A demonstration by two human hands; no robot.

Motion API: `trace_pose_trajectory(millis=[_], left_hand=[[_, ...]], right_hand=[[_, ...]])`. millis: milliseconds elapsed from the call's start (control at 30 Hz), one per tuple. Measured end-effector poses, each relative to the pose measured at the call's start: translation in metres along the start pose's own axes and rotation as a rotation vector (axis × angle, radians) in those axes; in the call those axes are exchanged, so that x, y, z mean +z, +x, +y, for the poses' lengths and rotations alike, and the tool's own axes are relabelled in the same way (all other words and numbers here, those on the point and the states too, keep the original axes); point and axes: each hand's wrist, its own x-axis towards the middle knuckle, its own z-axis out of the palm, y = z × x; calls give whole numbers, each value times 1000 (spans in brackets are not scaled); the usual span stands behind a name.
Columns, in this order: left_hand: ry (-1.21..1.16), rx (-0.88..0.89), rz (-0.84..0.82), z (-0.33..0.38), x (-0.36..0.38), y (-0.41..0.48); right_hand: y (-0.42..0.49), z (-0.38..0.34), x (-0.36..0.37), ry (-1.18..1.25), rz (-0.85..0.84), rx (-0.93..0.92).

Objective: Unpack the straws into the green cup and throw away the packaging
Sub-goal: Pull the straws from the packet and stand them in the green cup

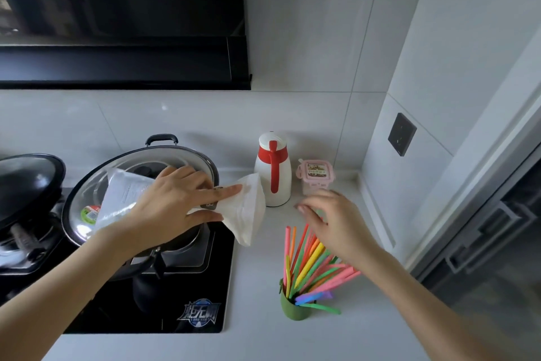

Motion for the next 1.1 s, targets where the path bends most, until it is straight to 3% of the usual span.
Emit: trace_pose_trajectory(millis=[100, 167, 233, 300, 400, 500, 800, 900, 1000, 1100], left_hand=[[112, 68, 27, 7, -7, 18], [240, 158, 2, 12, -13, 32], [385, 277, -72, 19, -22, 50], [522, 393, -133, 28, -31, 69], [681, 552, -185, 45, -36, 87], [830, 668, -193, 57, -38, 95], [789, 683, -126, 48, -46, 102], [686, 532, -144, 33, -47, 96], [618, 273, -123, 15, -41, 77], [319, 2, -3, -4, -36, 51]], right_hand=[[1, -25, 12, 748, 95, 394], [10, -24, 23, 1286, 33, 775], [17, -21, 34, 1604, -95, 1016], [20, -24, 43, 1839, -185, 1087], [25, -38, 41, 2064, -286, 874], [31, -46, 35, 2083, -290, 723], [28, -25, 52, 1846, -78, 1020], [14, -3, 37, 1637, 8, 979], [-8, 37, 2, 1406, 241, 894], [-27, 68, -47, 1218, 433, 778]])
